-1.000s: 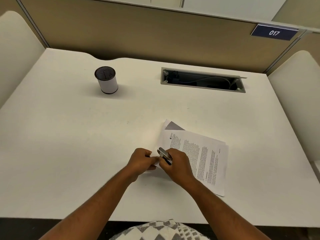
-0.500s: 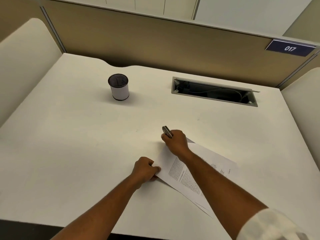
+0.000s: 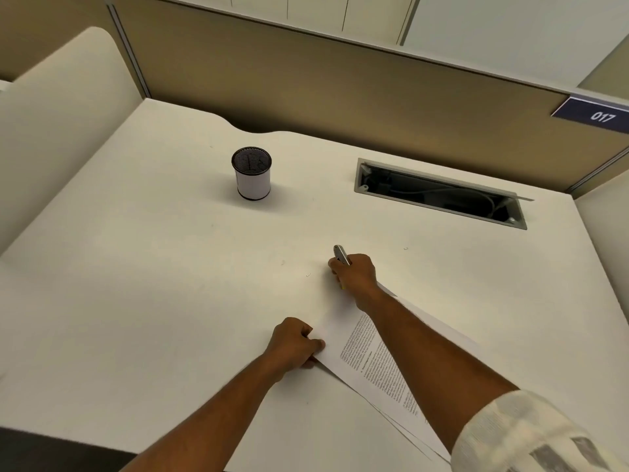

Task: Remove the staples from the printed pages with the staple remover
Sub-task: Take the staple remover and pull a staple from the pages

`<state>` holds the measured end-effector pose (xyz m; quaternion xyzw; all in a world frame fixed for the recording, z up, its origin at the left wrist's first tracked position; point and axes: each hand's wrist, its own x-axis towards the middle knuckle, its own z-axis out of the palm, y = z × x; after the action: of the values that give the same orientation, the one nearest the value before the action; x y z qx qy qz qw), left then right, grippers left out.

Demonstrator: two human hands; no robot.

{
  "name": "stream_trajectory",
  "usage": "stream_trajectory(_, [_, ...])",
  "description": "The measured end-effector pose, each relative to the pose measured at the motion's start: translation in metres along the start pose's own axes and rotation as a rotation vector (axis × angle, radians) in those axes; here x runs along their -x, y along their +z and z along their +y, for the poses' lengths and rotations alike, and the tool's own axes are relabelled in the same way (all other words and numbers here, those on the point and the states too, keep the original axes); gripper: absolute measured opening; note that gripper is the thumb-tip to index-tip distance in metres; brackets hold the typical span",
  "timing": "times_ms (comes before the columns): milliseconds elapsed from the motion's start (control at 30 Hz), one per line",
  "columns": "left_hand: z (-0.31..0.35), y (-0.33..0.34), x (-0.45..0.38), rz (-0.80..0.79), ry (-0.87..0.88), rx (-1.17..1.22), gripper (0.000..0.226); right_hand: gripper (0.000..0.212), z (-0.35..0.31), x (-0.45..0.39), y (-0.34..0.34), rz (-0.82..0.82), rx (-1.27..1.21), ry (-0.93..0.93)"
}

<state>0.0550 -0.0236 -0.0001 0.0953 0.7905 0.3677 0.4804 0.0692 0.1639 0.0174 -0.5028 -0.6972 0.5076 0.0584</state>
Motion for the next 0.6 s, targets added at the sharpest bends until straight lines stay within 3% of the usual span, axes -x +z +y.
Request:
stream_trajectory(133, [0.001,-0.001,-0.002,-0.002,0.022,-0.01,0.02,0.042,0.0,-0.011,-0.02,0.052,0.1,-0.025])
stream_trajectory(333, [0.007,-0.004,-0.005,0.011,0.067,-0.034,0.012,0.035,0.002,-0.025,-0.04,-0.076,0.263,-0.129])
stream_trajectory(433, [0.009,-0.006,-0.007,0.012,0.086,-0.052,0.009,0.023,0.004,-0.032,-0.053,0.02,0.51,-0.254])
stream_trajectory(600, [0.011,-0.011,-0.011,0.036,0.1,-0.086,0.012,0.015,0.025,-0.036,-0.084,0.214,0.643,-0.306])
